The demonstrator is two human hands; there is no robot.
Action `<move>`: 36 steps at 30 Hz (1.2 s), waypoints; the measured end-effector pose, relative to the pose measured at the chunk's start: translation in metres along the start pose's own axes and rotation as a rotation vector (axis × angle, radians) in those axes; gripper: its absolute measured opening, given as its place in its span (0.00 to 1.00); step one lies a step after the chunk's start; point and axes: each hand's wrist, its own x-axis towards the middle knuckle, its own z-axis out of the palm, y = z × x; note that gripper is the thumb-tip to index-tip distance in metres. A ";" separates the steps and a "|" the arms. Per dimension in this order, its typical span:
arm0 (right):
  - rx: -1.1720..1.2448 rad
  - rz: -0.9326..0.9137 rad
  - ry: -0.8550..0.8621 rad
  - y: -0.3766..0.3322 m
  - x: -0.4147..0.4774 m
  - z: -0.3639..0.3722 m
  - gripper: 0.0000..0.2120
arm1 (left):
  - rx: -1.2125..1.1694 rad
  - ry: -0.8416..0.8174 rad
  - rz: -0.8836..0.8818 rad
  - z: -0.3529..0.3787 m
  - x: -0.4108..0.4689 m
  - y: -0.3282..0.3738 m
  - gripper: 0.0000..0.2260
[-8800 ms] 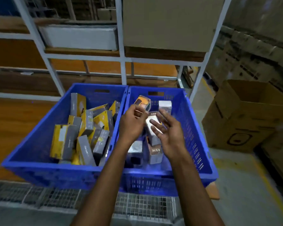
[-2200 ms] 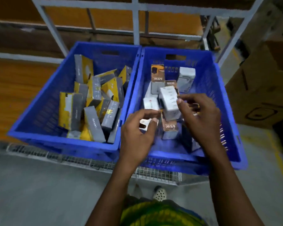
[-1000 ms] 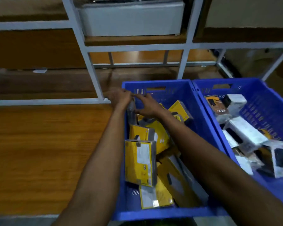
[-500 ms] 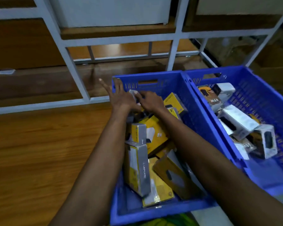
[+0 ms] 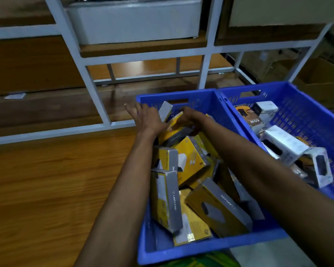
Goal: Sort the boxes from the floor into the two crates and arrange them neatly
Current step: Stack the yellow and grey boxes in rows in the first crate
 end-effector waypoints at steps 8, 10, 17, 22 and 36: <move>-0.306 -0.158 -0.116 0.012 -0.042 -0.046 0.29 | -0.280 0.126 0.122 0.001 0.009 0.000 0.16; -0.242 -0.216 -0.065 0.031 -0.058 -0.047 0.35 | -0.251 0.168 0.161 -0.004 0.014 0.003 0.14; -0.025 -0.288 -0.049 0.057 -0.067 -0.046 0.30 | -0.082 0.086 0.313 -0.035 0.047 0.019 0.10; -0.075 -0.301 -0.044 0.065 -0.062 -0.049 0.26 | 0.058 -0.013 0.302 -0.009 0.065 0.002 0.04; -0.055 -0.361 0.005 0.066 -0.060 -0.050 0.22 | 0.411 0.001 0.228 0.024 0.067 0.013 0.09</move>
